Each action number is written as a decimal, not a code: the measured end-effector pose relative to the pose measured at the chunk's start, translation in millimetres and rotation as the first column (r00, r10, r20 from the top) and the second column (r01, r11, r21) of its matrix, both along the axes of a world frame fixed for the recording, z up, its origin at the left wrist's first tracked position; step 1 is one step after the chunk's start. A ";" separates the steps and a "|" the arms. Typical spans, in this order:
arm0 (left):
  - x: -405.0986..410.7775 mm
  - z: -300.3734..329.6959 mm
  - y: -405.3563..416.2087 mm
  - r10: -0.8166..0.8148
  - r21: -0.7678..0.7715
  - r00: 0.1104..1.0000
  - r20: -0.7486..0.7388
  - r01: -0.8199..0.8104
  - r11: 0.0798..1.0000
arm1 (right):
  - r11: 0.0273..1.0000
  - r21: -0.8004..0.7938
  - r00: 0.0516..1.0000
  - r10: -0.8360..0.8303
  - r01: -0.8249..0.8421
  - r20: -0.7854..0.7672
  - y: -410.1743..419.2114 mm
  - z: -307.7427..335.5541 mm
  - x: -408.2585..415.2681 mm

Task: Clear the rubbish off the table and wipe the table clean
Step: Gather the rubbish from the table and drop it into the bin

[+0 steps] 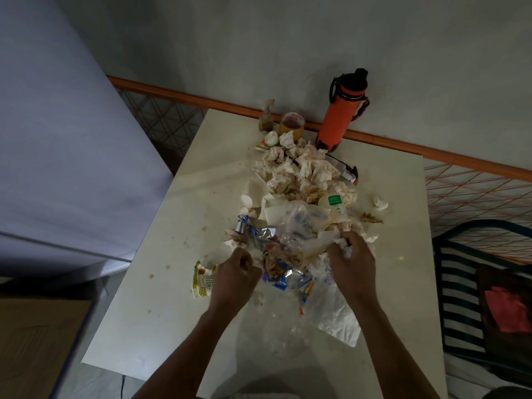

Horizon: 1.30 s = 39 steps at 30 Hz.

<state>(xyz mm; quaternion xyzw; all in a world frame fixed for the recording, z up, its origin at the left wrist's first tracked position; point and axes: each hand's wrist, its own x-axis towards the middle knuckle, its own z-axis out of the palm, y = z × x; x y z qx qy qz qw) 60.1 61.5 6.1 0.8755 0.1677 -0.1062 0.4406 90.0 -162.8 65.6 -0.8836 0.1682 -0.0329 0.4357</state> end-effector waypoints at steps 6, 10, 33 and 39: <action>-3.3 -5.7 14.2 -0.057 0.071 0.997 -0.048 0.060 0.996 | 0.993 -0.102 0.998 0.056 -0.059 -0.029 3.9 4.6 -1.2; -4.5 -18.3 14.4 -0.097 0.165 0.992 -0.085 0.110 0.980 | 0.977 -0.176 0.993 0.121 -0.117 0.013 -2.7 11.3 -0.9; -27.5 -55.3 14.1 -0.293 0.430 0.946 -0.137 0.323 0.843 | 0.833 -0.271 0.874 0.480 -0.483 -0.081 32.4 12.0 2.9; -25.3 -61.0 18.5 -0.301 0.424 0.942 -0.146 0.335 0.841 | 0.857 -0.169 0.873 0.483 -0.486 -0.063 13.1 11.0 6.0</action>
